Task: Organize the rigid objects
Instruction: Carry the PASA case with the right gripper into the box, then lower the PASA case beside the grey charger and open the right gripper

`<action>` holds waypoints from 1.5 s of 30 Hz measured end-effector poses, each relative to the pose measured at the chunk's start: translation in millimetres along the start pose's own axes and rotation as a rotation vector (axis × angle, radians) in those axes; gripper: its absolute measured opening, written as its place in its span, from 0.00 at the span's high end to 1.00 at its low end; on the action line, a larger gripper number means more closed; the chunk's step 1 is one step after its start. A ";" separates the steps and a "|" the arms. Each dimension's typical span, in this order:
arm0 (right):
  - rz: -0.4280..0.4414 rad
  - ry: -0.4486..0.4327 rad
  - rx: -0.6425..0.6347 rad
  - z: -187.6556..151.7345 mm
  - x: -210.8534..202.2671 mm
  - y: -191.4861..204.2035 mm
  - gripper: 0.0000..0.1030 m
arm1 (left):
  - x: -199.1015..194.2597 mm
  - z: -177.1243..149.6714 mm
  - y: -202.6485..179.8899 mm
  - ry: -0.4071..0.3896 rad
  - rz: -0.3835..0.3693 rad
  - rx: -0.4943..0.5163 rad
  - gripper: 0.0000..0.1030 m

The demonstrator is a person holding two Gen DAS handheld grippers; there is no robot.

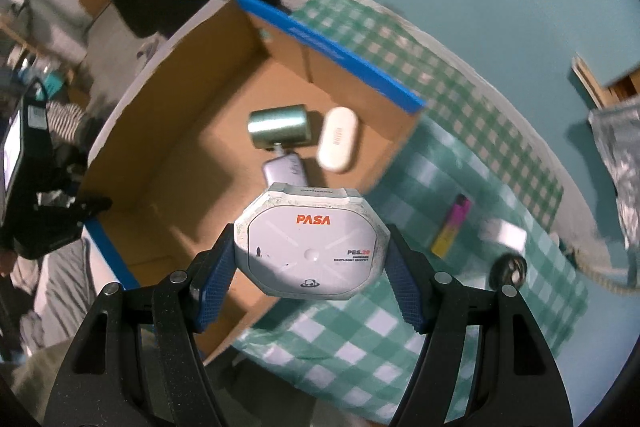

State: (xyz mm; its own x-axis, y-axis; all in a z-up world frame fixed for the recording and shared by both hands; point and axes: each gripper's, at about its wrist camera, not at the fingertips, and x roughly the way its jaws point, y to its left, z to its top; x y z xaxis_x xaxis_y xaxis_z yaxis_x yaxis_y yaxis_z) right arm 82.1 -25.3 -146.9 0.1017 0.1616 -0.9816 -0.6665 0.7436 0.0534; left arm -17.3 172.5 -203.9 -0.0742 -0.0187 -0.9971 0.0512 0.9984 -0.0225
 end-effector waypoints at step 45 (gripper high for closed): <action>-0.078 0.152 -0.238 3.1 67.4 36.7 0.30 | 1.6 -1.4 1.3 -0.002 -0.003 0.001 0.85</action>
State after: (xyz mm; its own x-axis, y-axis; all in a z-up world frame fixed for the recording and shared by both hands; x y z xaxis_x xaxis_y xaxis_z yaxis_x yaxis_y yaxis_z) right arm 66.8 14.8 -210.5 0.0597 -0.0023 -0.9982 -0.8170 0.5744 -0.0502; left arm -18.8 173.9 -205.4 -0.0722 -0.0222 -0.9971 0.0515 0.9983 -0.0260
